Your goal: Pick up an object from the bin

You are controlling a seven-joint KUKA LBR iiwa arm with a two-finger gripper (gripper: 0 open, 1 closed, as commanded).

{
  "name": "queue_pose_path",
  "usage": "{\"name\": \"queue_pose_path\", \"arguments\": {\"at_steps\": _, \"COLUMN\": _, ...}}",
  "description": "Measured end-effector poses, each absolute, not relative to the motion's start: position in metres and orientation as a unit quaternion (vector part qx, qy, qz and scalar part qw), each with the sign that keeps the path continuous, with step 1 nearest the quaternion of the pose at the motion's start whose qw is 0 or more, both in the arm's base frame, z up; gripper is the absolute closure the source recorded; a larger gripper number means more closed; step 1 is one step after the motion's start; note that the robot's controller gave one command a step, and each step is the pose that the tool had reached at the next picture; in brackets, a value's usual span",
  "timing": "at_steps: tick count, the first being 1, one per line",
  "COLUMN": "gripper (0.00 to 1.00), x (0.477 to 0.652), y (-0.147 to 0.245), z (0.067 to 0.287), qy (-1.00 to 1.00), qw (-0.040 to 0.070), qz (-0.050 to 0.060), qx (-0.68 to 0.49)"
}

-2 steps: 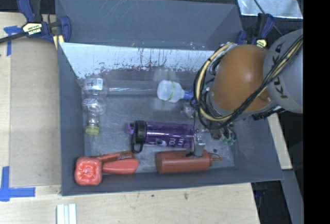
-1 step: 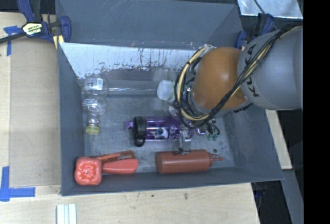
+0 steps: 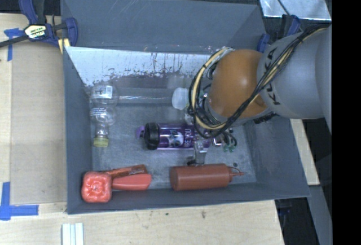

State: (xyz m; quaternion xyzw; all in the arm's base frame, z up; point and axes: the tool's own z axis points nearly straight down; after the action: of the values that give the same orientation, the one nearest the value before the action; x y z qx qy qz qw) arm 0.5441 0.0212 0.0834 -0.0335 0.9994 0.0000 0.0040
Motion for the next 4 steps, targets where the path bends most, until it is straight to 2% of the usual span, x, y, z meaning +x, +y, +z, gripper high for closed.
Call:
{"name": "queue_pose_path", "arguments": {"at_steps": 1, "gripper": 0.00, "x": 0.547, "y": 0.045, "z": 0.104, "qy": 0.999, "qw": 0.003, "qz": 0.000, "qx": -0.054}}
{"name": "queue_pose_path", "arguments": {"at_steps": 2, "gripper": 0.00, "x": 0.548, "y": 0.023, "z": 0.071, "qy": 1.000, "qw": 0.006, "qz": 0.001, "qx": 0.001}}
{"name": "queue_pose_path", "arguments": {"at_steps": 3, "gripper": 1.00, "x": 0.550, "y": 0.045, "z": 0.071, "qy": 1.000, "qw": 0.003, "qz": 0.000, "qx": 0.022}}
{"name": "queue_pose_path", "arguments": {"at_steps": 4, "gripper": 1.00, "x": 0.550, "y": 0.045, "z": 0.071, "qy": 1.000, "qw": 0.003, "qz": 0.000, "qx": 0.022}}
